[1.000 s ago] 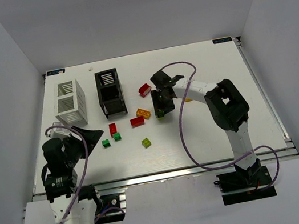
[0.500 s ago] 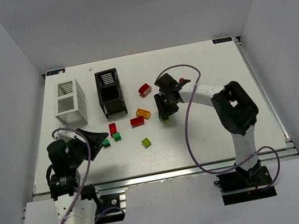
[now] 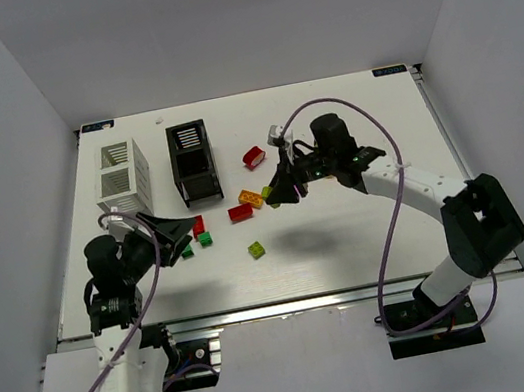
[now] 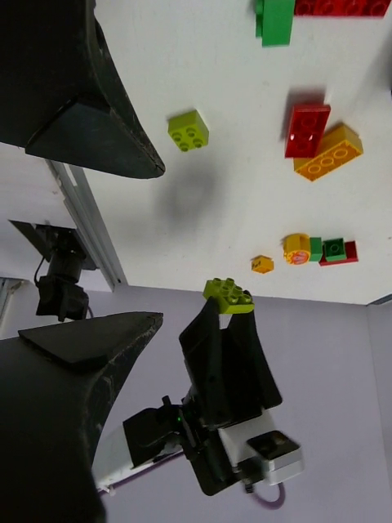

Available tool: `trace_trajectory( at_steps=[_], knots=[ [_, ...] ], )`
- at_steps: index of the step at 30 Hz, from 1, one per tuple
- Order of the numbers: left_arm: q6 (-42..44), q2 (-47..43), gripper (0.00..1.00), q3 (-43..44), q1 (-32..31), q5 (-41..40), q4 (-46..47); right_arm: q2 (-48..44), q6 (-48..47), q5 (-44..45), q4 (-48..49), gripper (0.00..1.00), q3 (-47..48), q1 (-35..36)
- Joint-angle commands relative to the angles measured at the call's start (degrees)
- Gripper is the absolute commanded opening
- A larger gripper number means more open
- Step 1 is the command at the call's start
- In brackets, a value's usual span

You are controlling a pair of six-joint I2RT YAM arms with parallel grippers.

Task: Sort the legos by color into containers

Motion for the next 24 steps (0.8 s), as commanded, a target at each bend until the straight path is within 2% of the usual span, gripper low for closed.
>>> trace_trajectory(
  at_steps=[1,2,3,5,6,9,12,18,24],
  knots=[
    [-2.5,2.0,0.76,1.9,-3.0,1.6,7.2,-3.6,-14.7,-8.6,6.4,0.0,-3.3,0.6],
    [-3.2,2.5,0.75,2.0,-4.1,0.6,8.4,-5.0,-17.0,-9.3,6.4,0.0,-3.7,0.7],
    [-3.8,3.6,0.76,1.9,-7.9,-0.4,9.7,-5.4,-20.3,-9.3,6.4,0.0,-4.1,0.8],
    [-5.1,5.1,0.76,1.9,-12.2,-2.7,14.1,-6.4,-22.5,-10.3,6.3,0.0,-4.2,0.9],
    [-5.4,6.7,0.76,1.8,-16.8,-5.2,15.6,-6.7,-23.4,-10.6,6.0,0.0,-4.1,0.9],
    [-6.1,10.1,0.77,2.2,-25.3,-9.4,22.6,-7.9,-24.9,-11.2,6.4,0.0,-3.8,1.3],
    [-5.5,16.9,0.78,3.7,-31.9,-11.9,28.4,-9.6,-28.4,-10.5,6.1,0.0,-4.1,2.8],
    [1.0,25.0,0.79,10.7,-37.6,-14.4,25.4,-11.2,-36.7,-7.9,0.4,0.0,-4.4,4.4],
    [4.7,27.4,0.79,14.1,-38.0,-15.6,22.8,-13.1,-42.6,-7.6,-3.6,0.0,-6.0,5.7]
  ],
)
